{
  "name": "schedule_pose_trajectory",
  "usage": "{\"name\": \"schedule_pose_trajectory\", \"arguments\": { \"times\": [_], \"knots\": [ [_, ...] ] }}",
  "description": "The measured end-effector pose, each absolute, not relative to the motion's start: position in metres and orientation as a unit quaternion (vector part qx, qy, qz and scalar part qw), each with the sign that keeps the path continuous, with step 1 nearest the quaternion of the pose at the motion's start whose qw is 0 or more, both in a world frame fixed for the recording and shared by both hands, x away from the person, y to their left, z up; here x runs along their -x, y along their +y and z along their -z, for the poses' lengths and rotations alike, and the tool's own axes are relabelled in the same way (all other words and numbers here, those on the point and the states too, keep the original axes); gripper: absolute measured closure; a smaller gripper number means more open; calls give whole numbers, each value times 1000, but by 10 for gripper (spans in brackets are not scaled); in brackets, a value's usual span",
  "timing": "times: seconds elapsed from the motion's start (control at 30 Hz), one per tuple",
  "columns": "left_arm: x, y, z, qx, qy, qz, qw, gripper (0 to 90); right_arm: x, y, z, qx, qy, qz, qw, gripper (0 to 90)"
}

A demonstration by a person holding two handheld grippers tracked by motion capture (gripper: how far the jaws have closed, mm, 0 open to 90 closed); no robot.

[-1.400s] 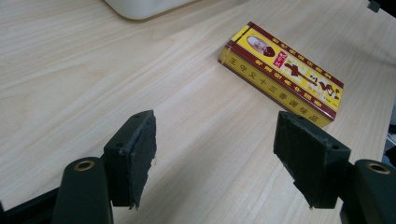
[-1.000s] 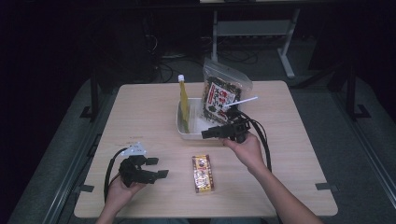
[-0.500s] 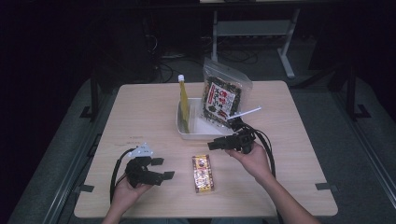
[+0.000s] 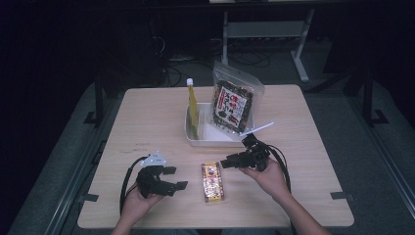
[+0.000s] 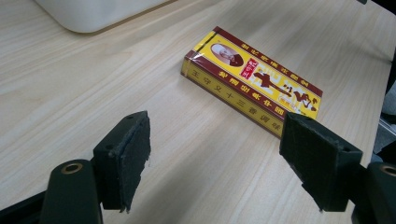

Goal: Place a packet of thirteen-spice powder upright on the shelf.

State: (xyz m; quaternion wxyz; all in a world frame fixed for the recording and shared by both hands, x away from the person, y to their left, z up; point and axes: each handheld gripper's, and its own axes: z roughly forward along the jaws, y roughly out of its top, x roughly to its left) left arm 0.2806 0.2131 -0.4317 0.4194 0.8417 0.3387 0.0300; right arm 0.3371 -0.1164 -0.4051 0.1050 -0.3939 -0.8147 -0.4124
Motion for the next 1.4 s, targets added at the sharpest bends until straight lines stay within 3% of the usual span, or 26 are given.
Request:
{"name": "schedule_pose_trajectory", "arguments": {
  "times": [0.83,0.97,1.2,1.4],
  "knots": [
    [-280,208,433,-843,335,-26,419,242,-320,-111,426,381,-833,388,105,510],
    [-280,207,433,-844,334,-26,419,243,-316,-108,428,373,-838,383,111,545],
    [-279,206,433,-845,333,-24,419,243,-309,-104,434,353,-855,363,116,709],
    [-279,204,434,-846,331,-21,418,243,-304,-100,440,344,-864,347,123,786]
  ]
}}
